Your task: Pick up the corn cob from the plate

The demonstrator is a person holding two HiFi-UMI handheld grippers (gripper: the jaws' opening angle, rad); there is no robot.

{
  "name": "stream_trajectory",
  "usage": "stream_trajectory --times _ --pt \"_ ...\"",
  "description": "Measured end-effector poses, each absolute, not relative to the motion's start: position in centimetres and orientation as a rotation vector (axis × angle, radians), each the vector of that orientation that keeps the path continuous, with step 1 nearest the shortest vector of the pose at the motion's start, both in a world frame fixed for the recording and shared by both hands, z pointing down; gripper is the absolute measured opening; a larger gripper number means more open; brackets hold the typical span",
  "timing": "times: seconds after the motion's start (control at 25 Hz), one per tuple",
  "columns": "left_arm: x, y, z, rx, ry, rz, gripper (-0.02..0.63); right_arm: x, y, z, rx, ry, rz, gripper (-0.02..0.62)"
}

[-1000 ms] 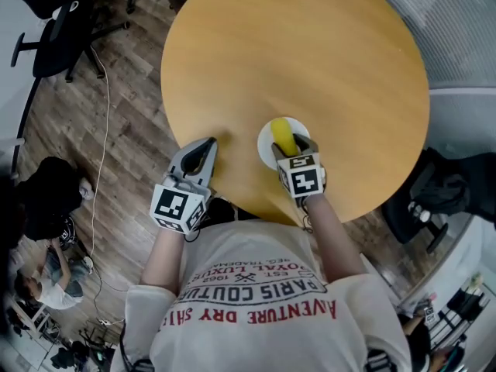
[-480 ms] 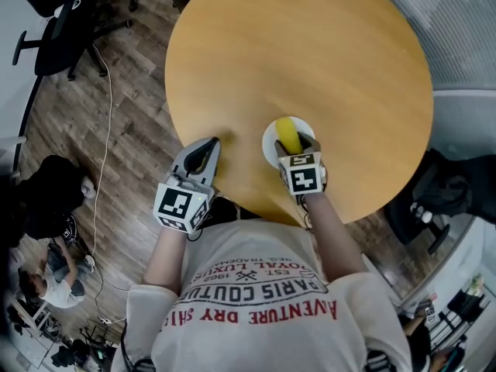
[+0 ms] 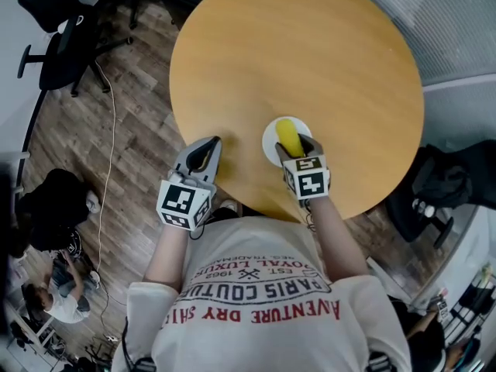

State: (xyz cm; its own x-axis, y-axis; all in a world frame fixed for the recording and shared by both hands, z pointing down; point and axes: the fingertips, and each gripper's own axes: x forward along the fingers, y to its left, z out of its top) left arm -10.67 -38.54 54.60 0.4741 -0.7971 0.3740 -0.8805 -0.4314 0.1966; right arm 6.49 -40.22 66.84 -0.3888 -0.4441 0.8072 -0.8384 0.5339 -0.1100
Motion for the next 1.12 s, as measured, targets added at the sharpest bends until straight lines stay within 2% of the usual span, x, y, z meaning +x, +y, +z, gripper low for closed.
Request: stream_trajectory --times 0.32,0.72,1.12 --pt "-10.4 -36.8 50.6 2.43 -1.373 0.298 0.035 5.5 -38.7 57.9 1.226 -2.19 0.603 0.265" --pt "-8.0 -35.7 43.2 2.664 -1.274 0.211 0.035 8.2 -35.5 46.3 1.63 -2.362 0.431 0.265" --pt "-5.7 -33.7 39.6 2.752 -1.228 0.147 0.035 10.1 -30.2 40.8 1.805 -2.428 0.253 0.265"
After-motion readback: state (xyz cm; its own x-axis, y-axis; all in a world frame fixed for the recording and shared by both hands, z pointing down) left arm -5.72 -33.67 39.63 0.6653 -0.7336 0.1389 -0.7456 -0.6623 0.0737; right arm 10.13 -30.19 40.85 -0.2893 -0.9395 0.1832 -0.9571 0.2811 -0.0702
